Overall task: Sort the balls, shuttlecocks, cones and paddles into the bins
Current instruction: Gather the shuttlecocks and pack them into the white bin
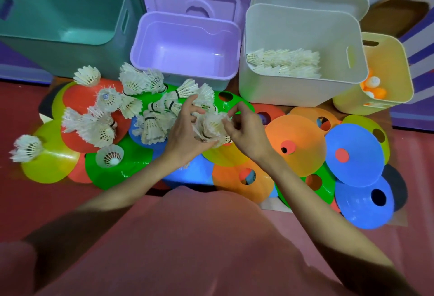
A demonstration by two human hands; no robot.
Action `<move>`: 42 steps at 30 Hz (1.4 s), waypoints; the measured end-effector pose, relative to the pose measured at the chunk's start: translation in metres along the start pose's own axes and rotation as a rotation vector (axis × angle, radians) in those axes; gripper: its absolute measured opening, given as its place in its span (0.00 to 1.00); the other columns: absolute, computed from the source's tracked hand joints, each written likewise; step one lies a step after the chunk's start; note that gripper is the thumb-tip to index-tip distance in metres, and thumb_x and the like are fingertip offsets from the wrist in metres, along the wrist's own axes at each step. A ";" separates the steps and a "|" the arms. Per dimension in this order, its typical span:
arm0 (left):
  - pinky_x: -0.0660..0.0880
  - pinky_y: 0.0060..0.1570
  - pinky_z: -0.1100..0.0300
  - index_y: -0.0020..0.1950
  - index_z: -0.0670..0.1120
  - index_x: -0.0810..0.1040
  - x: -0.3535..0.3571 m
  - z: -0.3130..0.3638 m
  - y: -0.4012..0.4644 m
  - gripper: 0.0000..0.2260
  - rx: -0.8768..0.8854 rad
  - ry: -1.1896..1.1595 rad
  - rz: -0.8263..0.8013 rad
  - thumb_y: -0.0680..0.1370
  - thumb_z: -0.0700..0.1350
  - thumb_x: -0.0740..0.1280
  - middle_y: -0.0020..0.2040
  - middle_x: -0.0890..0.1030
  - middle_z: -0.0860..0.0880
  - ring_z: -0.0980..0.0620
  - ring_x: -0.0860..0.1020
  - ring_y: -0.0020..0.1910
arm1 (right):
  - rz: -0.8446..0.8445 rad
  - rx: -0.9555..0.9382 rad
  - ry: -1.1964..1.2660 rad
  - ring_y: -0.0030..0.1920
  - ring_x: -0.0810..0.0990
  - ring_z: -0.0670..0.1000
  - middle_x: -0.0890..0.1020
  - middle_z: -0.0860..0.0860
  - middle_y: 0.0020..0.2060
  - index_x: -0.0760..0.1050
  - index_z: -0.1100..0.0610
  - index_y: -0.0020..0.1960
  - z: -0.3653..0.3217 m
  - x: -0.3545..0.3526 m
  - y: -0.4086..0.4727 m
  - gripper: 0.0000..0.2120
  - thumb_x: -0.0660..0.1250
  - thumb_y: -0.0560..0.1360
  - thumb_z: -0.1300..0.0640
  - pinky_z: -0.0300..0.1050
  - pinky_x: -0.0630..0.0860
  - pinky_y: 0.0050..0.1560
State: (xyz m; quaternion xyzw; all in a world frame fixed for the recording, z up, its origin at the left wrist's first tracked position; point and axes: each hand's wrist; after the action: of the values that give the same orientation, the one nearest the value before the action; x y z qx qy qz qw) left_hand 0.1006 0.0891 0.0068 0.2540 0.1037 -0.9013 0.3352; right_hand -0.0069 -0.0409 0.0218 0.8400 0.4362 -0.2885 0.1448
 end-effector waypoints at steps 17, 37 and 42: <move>0.69 0.46 0.62 0.63 0.43 0.69 -0.045 -0.041 0.001 0.31 -0.052 0.076 0.132 0.65 0.43 0.79 0.55 0.75 0.52 0.58 0.73 0.52 | 0.022 0.226 -0.236 0.41 0.79 0.59 0.81 0.58 0.39 0.76 0.62 0.46 0.010 0.050 0.067 0.07 0.66 0.71 0.59 0.46 0.68 0.36; 0.65 0.43 0.78 0.69 0.46 0.70 -0.038 -0.026 0.018 0.32 0.007 0.057 0.029 0.67 0.44 0.78 0.62 0.77 0.48 0.61 0.72 0.50 | 0.104 0.120 0.247 0.30 0.71 0.45 0.72 0.46 0.26 0.75 0.57 0.37 -0.032 0.021 0.042 0.06 0.65 0.72 0.62 0.43 0.69 0.34; 0.61 0.43 0.72 0.71 0.49 0.66 -0.041 -0.030 0.020 0.36 -0.090 0.030 0.094 0.66 0.46 0.79 0.58 0.73 0.56 0.64 0.69 0.47 | 0.146 0.141 0.413 0.27 0.75 0.48 0.76 0.51 0.27 0.76 0.60 0.47 -0.033 0.020 0.047 0.08 0.60 0.80 0.58 0.38 0.70 0.30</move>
State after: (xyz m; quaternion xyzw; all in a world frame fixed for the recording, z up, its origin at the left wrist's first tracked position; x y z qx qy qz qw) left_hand 0.1520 0.1072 0.0028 0.2566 0.1371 -0.8752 0.3865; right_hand 0.0519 -0.0386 0.0352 0.9186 0.3735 -0.1287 0.0138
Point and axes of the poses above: each hand's wrist, its own y-axis towards the middle knuckle, its own x-axis out of the palm, z = x × y
